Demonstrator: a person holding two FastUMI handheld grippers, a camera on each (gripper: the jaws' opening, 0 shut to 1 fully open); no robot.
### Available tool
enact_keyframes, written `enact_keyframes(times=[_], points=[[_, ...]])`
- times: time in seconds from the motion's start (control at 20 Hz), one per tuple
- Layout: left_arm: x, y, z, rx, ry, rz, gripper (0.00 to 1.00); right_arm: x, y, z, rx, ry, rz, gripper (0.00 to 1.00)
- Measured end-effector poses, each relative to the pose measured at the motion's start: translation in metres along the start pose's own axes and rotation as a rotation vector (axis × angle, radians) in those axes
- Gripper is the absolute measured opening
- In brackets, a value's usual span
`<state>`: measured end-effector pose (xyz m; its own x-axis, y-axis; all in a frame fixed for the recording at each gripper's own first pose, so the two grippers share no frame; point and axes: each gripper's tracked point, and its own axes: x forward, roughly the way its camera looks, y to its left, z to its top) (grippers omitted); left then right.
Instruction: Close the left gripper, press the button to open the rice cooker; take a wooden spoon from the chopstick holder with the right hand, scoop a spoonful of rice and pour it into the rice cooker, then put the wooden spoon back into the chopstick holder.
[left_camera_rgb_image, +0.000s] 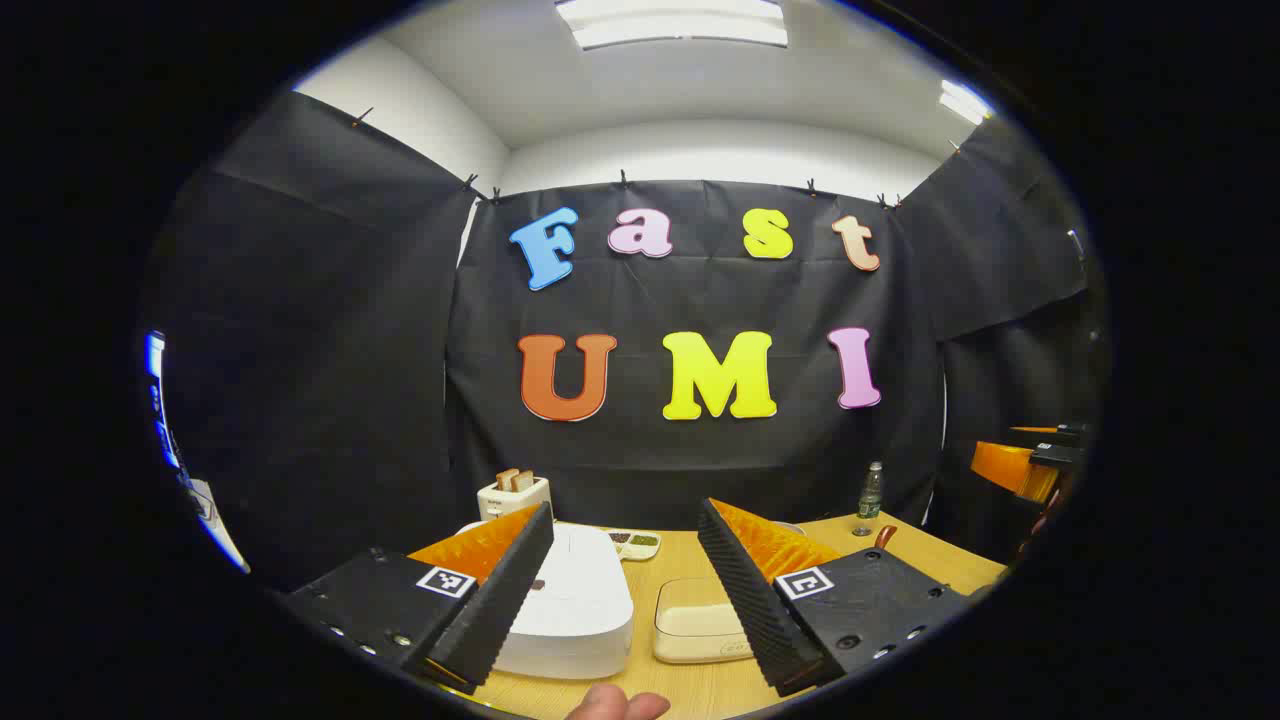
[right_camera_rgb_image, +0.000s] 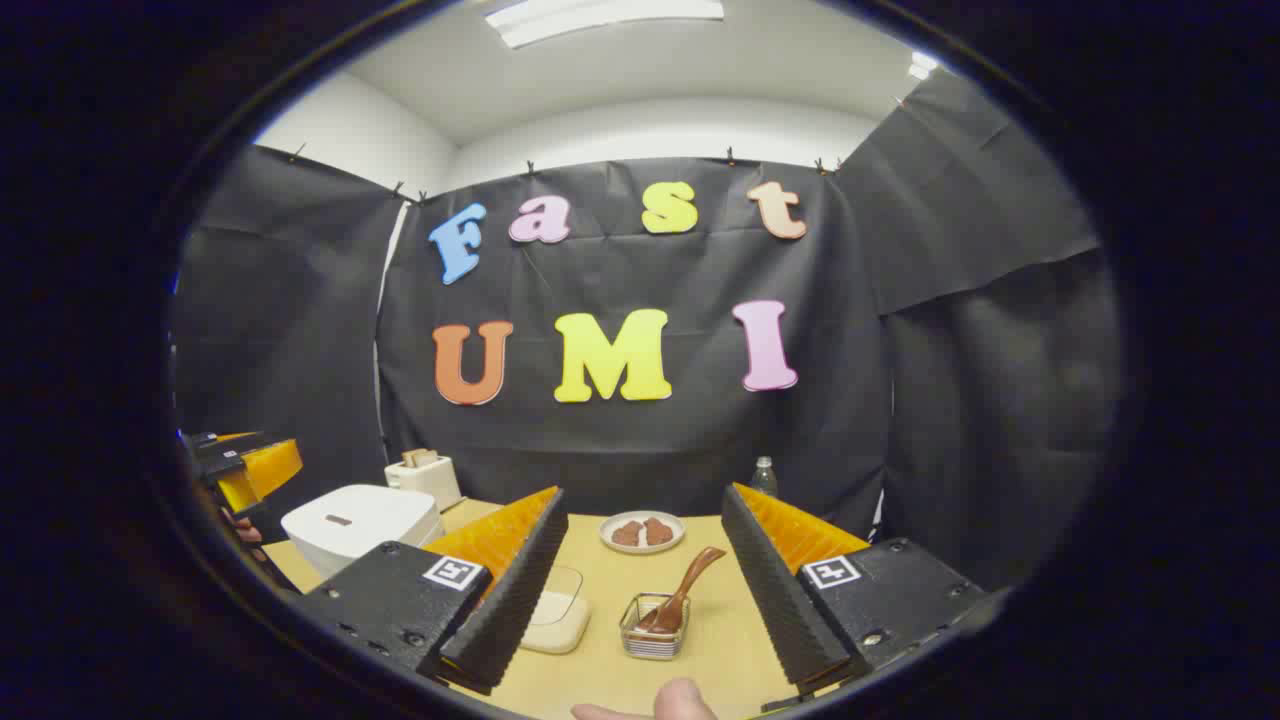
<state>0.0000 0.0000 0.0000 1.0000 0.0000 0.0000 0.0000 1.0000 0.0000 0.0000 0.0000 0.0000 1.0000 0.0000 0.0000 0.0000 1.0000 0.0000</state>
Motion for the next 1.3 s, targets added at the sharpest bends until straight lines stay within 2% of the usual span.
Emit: enact_keyframes(times=[0.55,1.0,1.3], points=[[0.001,-0.008,0.001,-0.001,0.011,-0.032,0.94,-0.006,-0.010,-0.005,0.003,0.011,-0.022,1.00],[0.007,0.000,-0.002,-0.011,0.040,-0.028,0.94,-0.002,-0.015,0.013,-0.002,-0.025,-0.038,1.00],[0.014,0.023,-0.006,-0.029,0.085,-0.007,0.94,0.007,-0.003,0.009,-0.014,-0.003,0.013,1.00]])
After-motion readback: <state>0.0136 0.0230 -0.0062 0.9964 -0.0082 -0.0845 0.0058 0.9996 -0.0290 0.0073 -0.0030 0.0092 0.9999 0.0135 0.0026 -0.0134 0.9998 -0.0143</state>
